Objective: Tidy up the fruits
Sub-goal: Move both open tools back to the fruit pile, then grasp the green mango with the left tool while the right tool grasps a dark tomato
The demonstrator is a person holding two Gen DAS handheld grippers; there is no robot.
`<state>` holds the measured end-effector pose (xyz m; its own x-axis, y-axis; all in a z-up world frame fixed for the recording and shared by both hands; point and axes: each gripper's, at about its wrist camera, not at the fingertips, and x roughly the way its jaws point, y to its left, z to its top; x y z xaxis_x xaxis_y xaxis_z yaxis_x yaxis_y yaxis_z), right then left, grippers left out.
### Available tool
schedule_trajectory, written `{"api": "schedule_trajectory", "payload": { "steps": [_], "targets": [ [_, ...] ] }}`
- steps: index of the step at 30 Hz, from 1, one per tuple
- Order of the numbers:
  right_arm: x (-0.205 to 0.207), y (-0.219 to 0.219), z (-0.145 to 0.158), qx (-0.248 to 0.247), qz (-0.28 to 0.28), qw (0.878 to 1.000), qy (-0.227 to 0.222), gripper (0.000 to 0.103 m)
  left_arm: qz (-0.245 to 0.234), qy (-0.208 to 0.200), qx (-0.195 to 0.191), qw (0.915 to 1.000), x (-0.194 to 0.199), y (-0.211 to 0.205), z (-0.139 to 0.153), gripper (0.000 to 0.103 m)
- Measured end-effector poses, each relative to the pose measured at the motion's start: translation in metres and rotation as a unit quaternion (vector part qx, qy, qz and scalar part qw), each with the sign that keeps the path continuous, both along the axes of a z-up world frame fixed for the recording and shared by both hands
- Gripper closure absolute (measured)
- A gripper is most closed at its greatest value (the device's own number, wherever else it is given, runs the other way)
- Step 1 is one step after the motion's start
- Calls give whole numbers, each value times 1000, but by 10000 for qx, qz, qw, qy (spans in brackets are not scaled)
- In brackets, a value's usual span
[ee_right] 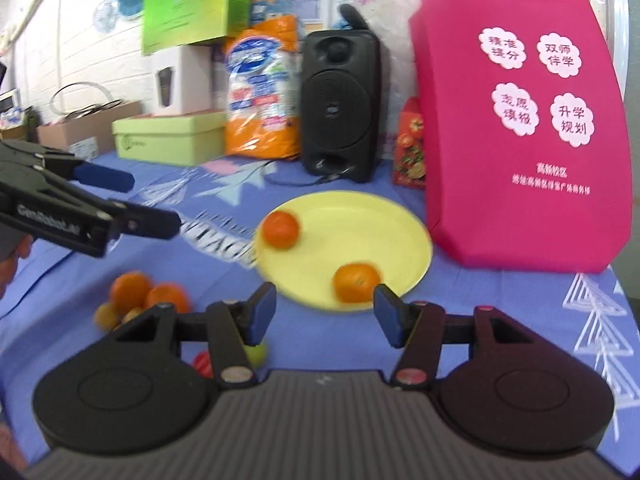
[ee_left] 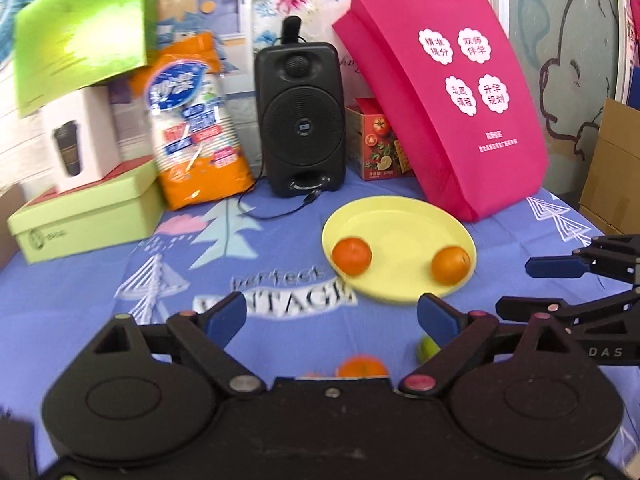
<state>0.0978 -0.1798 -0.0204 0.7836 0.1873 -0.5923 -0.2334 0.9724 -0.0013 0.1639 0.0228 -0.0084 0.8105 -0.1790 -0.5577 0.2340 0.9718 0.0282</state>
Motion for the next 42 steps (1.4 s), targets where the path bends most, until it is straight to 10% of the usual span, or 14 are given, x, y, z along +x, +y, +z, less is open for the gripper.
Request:
{"api": "schedule_trajectory", "payload": {
  "steps": [11,33,42],
  "targets": [
    [-73,31,-14,-83,716,9971,231,50,-42,112,-177,9998,-96,11,-24,10],
    [-91,55,-37,-316,1363,9890,475,42,-324,761,-509,9953,-79,-5,-65,25],
    [-86,54,-44,-135,1332,9898,486,36,-491,954,-740,9915,-70,-4,-69,56]
  ]
}}
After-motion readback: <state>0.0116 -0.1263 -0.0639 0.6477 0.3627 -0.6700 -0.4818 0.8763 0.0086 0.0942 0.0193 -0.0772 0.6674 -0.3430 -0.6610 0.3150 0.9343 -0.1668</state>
